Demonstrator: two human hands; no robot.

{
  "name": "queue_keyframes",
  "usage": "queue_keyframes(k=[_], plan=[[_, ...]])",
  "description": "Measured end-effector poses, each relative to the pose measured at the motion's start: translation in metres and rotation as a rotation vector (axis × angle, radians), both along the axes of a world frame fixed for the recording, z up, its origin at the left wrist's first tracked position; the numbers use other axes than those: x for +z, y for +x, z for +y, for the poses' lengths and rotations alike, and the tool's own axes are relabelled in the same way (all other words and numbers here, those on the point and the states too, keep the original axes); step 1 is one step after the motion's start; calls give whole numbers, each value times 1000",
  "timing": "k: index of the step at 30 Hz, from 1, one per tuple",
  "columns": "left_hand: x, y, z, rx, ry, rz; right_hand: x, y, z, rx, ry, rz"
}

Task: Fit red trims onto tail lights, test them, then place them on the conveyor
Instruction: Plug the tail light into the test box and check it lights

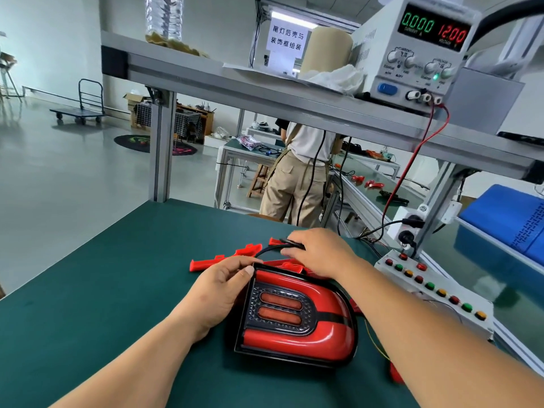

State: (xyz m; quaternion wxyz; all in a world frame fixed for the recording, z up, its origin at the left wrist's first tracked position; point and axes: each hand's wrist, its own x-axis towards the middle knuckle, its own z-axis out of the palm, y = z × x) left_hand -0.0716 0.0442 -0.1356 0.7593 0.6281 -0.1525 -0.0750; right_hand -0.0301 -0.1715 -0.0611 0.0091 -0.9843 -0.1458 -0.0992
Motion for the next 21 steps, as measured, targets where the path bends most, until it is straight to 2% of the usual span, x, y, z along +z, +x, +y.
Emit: queue_keyframes(k=[7, 11, 15, 21], plan=[[2, -2, -1, 52, -21, -16, 8, -25, -6, -57, 138, 318], [5, -3, -1, 58, -5, -32, 10, -36, -6, -146, 380, 472], [5, -2, -1, 43, -9, -26, 12, -43, 0, -121, 442, 620], [6, 0, 3, 21, -2, -44, 11, -51, 2, -63, 555, 643]])
